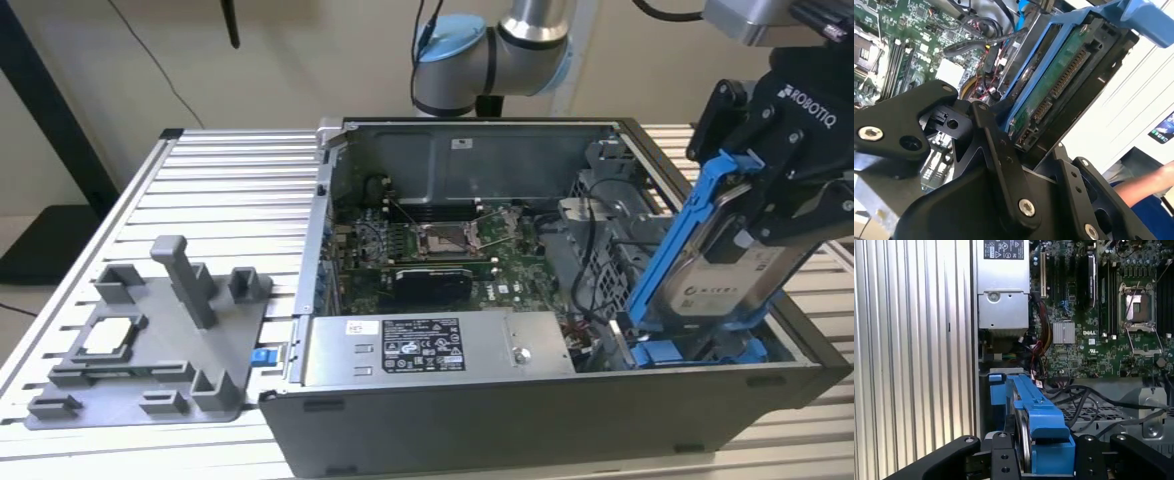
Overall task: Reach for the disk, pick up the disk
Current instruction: 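Pick up the disk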
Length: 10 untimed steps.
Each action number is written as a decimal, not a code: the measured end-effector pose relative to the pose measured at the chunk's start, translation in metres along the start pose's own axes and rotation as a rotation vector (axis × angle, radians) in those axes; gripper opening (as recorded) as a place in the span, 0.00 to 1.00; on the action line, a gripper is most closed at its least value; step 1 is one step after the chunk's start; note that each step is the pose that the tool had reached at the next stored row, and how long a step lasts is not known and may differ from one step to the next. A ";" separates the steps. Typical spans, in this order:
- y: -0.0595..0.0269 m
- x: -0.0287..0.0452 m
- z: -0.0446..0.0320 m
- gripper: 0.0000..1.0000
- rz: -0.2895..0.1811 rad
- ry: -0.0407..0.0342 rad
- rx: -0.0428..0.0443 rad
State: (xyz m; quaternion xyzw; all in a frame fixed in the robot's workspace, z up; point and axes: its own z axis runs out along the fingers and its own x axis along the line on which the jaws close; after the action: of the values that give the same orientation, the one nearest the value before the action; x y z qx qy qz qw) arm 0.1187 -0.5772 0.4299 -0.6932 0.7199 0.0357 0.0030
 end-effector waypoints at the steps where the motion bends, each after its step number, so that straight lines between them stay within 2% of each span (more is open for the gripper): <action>1: -0.0002 0.0001 0.0012 0.00 -0.007 0.0004 -0.0005; 5: -0.0007 0.0004 0.0060 0.00 -0.021 -0.0002 -0.0014; 10: -0.0009 0.0006 0.0099 0.00 -0.021 -0.0063 -0.0015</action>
State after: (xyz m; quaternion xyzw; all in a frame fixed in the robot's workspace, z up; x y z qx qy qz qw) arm 0.1191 -0.5772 0.4200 -0.7006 0.7125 0.0385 0.0051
